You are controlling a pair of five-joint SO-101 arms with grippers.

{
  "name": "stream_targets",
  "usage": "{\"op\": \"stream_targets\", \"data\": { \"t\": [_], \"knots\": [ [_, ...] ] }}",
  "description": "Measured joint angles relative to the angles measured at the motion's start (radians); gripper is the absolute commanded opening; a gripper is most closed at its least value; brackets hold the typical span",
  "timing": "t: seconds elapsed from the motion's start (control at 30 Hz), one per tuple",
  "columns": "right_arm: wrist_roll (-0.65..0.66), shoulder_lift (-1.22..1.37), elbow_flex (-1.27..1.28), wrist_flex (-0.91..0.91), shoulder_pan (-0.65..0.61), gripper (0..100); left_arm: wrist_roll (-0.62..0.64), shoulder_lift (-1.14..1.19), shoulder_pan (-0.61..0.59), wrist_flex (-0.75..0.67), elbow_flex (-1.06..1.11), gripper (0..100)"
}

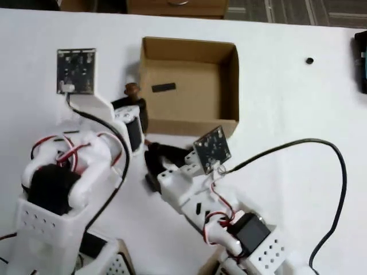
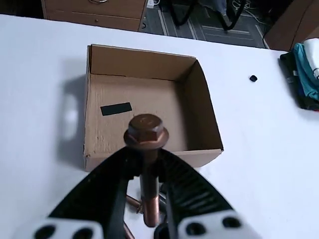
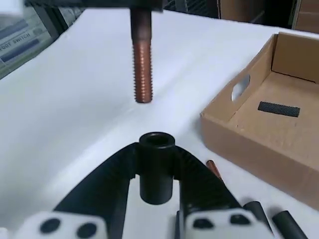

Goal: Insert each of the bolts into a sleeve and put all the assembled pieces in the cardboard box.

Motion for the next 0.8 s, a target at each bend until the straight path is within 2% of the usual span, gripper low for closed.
{"op": "stream_targets", "data": {
  "t": [0.3,0.6,0.8],
  "knots": [
    [0.000,0.000,0.000,-0.003,0.000,1.9,0.103,0.000,0.011,-0.012,0.009,2],
    [0.000,0.000,0.000,-0.003,0.000,1.9,0.106,-0.006,0.009,-0.018,0.072,2],
    [0.000,0.000,0.000,-0.003,-0.002,1.9,0.106,-0.006,0.052,-0.018,0.078,2]
  ]
}}
